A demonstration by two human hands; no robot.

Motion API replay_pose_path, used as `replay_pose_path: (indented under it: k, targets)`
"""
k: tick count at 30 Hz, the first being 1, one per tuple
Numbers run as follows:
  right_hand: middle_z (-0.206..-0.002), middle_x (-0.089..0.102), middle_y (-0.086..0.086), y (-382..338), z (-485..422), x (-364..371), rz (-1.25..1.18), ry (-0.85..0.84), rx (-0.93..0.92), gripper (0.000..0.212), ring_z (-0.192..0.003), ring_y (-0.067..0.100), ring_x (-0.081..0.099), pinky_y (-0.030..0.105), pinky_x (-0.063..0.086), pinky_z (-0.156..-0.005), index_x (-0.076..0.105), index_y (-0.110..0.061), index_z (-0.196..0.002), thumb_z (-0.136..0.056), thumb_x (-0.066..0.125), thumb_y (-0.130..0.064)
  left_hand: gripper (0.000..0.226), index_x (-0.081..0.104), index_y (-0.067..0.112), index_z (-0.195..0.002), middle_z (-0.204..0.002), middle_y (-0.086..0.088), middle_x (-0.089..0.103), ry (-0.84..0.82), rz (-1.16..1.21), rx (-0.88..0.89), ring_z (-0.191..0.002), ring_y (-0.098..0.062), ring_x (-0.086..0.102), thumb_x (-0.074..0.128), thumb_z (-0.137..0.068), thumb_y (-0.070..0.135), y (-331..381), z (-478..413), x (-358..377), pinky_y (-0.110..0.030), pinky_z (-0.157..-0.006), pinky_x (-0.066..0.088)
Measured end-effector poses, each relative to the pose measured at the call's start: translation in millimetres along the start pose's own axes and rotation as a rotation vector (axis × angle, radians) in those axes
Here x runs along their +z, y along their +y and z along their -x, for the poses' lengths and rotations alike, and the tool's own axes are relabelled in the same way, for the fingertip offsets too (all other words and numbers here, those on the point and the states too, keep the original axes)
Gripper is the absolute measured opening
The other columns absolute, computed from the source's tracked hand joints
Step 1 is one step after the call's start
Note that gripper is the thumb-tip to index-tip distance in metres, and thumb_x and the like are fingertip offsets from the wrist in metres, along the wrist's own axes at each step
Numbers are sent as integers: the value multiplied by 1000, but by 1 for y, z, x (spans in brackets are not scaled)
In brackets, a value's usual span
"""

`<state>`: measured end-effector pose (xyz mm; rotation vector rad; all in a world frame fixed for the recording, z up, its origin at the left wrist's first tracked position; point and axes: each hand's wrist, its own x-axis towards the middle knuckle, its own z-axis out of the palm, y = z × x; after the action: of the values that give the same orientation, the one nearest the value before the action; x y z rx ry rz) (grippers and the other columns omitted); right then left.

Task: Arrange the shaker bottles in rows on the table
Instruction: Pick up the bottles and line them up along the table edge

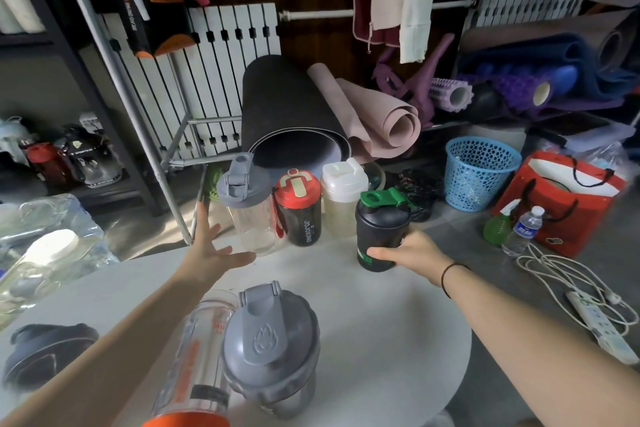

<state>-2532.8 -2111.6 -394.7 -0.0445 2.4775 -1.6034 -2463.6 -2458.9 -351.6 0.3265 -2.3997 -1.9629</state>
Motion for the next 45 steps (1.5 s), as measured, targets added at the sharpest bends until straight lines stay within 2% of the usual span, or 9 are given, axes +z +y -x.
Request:
replay_pose_path:
  k: [7,13,16,19,22,25,30,39,45]
  targets:
    - [-98,75,-14,-5,2,1,-16,-20,-7,42,-99,8,69,40,54,-96,68,-33,-98,-61,88,-26,127,-13,50,-146,-161,3,15,-39,5,-47,-132,-33,45,79,-74,2,-2,8,5,-45,-106,41]
    - [-101,74,-18,-4,4,2,7,-9,16,68,-102,7,67,36,53,-95,63,-32,-114,-52,88,-45,123,-14,49,-146,-159,19,3,-24,-36,31,-136,-22,39,76,-77,2,7,31,-1,-40,-105,35]
    - [-109,71,-15,-5,7,5,-4,12,17,83,-105,9,66,35,52,-95,55,-30,-126,-51,87,-47,102,9,54,-146,-148,33,18,-59,21,140,-134,-15,44,62,-84,-9,18,55,-10,-37,-102,38]
    - [-115,67,-5,-10,13,8,-28,22,18,76,-104,12,63,25,46,-85,49,-20,-133,-67,86,-26,60,56,59,-119,-139,18,53,-251,-5,94,-122,-14,57,47,-83,12,31,74,-19,-35,-102,41]
    - [-118,64,-2,-13,17,11,-52,33,3,73,-102,13,60,15,43,-72,45,-17,-134,-72,83,-16,95,28,58,-139,-144,20,46,-670,-294,32,-133,-3,45,51,-79,-11,29,97,-31,-26,-105,43]
    - [-123,63,0,-13,18,13,-93,55,0,76,-105,14,59,19,44,-80,42,-16,-136,-72,83,-11,119,4,50,-145,-153,17,30,-819,-345,-41,-136,4,38,74,-68,-8,15,119,-32,-32,-108,43]
    - [-130,59,-1,-9,18,15,-130,55,6,85,-114,15,58,28,44,-92,37,-18,-140,-70,85,-13,115,27,32,-140,-149,8,42,-541,-101,5,-123,-6,54,96,-47,33,-1,121,4,-30,-109,39]
    - [-124,58,-3,-14,21,13,-142,40,-17,81,-103,6,59,14,44,-72,36,-18,-140,-74,81,-8,110,32,25,-140,-131,4,57,-447,-39,232,-121,-18,57,91,-50,4,3,106,34,-26,-92,49]
    - [-124,52,-4,-19,20,15,-91,74,-6,87,-108,11,47,26,38,-88,31,-19,-144,-74,82,-16,107,35,32,-137,-122,4,59,-200,57,236,-106,-7,62,89,-49,6,25,55,63,-26,-80,54]
